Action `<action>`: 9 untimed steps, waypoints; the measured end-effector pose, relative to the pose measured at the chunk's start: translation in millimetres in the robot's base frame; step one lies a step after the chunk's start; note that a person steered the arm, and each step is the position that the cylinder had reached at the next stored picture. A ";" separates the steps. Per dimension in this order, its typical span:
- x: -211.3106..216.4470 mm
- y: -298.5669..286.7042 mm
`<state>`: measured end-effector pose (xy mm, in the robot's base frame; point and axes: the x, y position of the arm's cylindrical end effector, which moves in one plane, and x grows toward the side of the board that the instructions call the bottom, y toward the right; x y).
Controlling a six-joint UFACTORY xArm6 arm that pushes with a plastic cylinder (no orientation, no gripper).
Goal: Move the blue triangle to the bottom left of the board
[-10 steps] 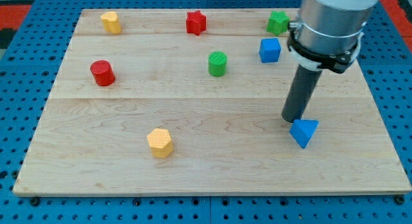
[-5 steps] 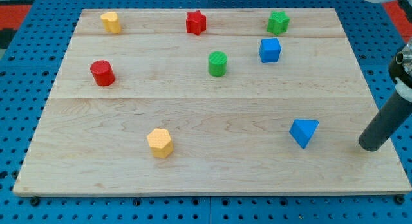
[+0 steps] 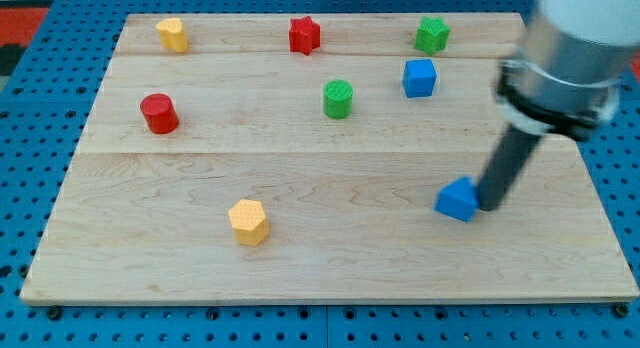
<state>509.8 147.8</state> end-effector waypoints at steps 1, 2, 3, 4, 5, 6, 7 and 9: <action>-1.6 -74.9; -8.4 -163.4; -13.3 -240.1; -38.4 -274.0; -9.8 -314.8; -20.5 -289.1; -17.2 -223.7; -2.0 -330.5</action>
<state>507.9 -182.8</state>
